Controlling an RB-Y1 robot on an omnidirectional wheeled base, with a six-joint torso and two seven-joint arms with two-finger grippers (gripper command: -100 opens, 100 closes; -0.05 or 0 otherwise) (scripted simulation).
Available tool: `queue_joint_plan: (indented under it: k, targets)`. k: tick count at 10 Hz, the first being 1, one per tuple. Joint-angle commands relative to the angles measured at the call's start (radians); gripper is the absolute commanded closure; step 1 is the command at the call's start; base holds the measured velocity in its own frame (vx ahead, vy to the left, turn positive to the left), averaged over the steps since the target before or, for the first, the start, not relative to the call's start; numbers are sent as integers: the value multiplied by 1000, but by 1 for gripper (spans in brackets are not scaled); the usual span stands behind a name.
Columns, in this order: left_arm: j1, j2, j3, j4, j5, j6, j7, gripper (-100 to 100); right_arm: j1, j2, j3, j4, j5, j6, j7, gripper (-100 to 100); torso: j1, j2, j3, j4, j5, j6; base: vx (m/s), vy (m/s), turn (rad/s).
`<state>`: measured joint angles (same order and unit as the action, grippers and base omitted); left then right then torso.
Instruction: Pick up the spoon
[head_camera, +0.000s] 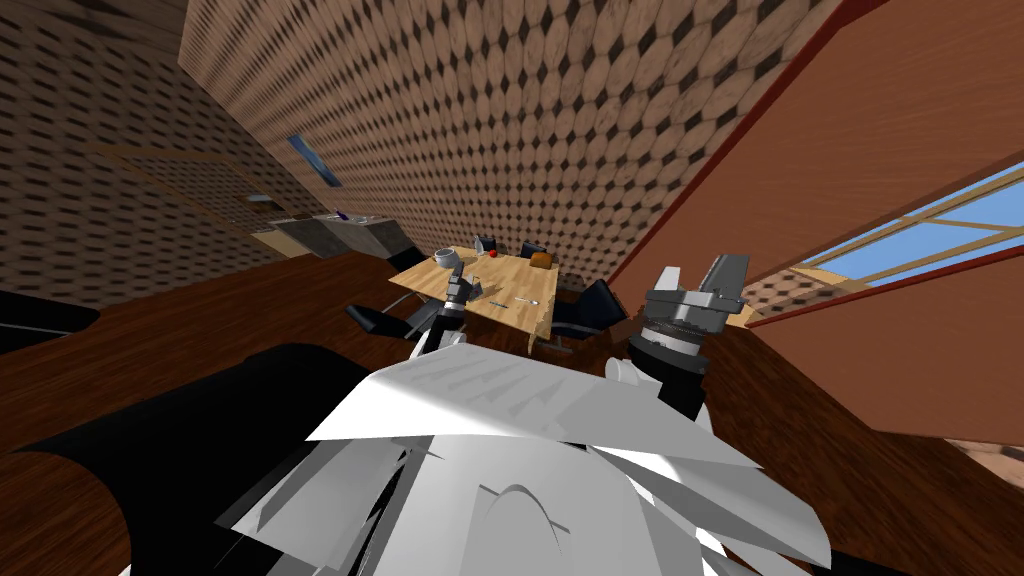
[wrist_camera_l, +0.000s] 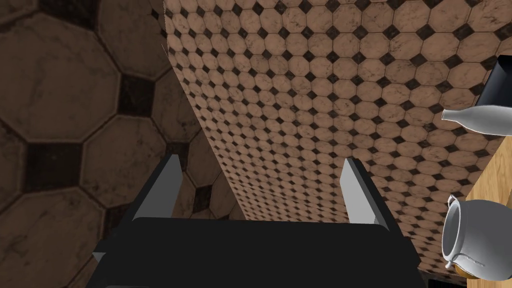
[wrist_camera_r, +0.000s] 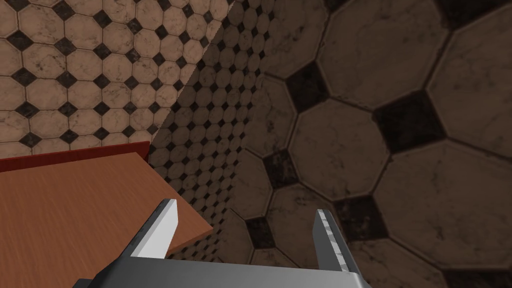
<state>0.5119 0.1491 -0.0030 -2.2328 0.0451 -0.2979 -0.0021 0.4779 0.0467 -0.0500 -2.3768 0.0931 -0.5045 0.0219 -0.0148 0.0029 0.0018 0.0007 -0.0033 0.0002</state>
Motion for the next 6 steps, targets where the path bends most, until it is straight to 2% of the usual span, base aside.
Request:
queue_joint_plan:
  k: [1, 2, 3, 4, 6]
  targets:
    - [-8, 50, 30, 32, 50, 42, -19, -100, 0, 0, 0, 0, 0, 0, 0, 0, 0, 0, 0, 0, 0, 0, -18, -237, -53]
    - [-8, 77, 42, 50, 80, 69, -34, -100, 0, 0, 0, 0, 0, 0, 0, 0, -1, -1, -1, 0, 0, 0, -33, -251, -72]
    - [-8, 77, 42, 50, 90, 69, -34, -100, 0, 0, 0, 0, 0, 0, 0, 0, -2, -1, -1, 0, 0, 0, -26, -163, -15]
    - [-7, 104, 56, 70, 127, 98, -50, -100, 0, 0, 0, 0, 0, 0, 0, 0, 3, -1, -1, 0, 0, 0, -24, -131, -61]
    - [-7, 158, 84, 116, 188, 154, -81, -100, 0, 0, 0, 0, 0, 0, 0, 0, 2, -1, -1, 0, 0, 0, -25, -236, -118]
